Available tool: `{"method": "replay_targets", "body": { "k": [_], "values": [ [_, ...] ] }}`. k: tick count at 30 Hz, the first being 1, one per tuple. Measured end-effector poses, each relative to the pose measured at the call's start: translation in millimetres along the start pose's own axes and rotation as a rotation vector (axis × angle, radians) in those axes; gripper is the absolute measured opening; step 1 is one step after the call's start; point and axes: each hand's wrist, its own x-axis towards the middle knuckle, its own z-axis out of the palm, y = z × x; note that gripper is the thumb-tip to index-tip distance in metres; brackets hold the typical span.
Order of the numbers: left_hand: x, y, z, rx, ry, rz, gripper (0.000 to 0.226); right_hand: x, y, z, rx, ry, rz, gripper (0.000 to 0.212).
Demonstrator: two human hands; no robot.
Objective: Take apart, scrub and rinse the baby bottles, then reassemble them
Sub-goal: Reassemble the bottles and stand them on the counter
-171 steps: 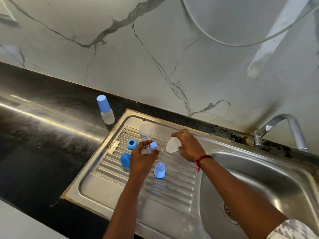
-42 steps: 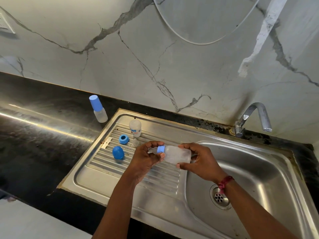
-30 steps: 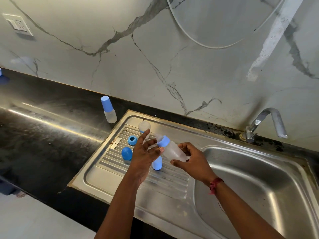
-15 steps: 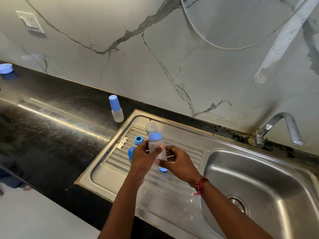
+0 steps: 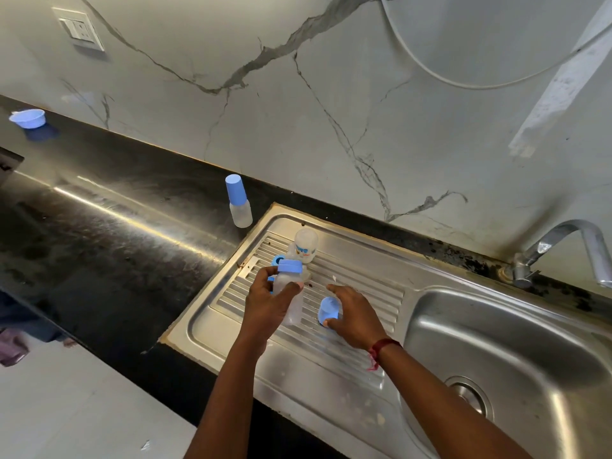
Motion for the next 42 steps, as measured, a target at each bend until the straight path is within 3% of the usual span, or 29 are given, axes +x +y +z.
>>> {"method": "replay_targets", "body": {
  "k": [11, 20, 26, 42],
  "values": [
    [-4, 5, -6, 0.104, -0.065, 0.018, 0.032, 3, 0, 11, 0.049, 0.045, 0.031, 0.044],
    [-11, 6, 1, 0.275, -0.128, 0.041, 0.048, -14, 9, -27, 0.826, 0.285, 0.267, 0.037],
    [-15, 7, 18, 0.421, -0.202, 0.138, 0.052, -32, 18, -55, 1.119, 0.388, 0.273, 0.038],
    [-16, 6, 49, 0.573, -0.298, 0.247, 0.056, -47, 11, -74, 0.996, 0.311, 0.213, 0.035]
  ]
}}
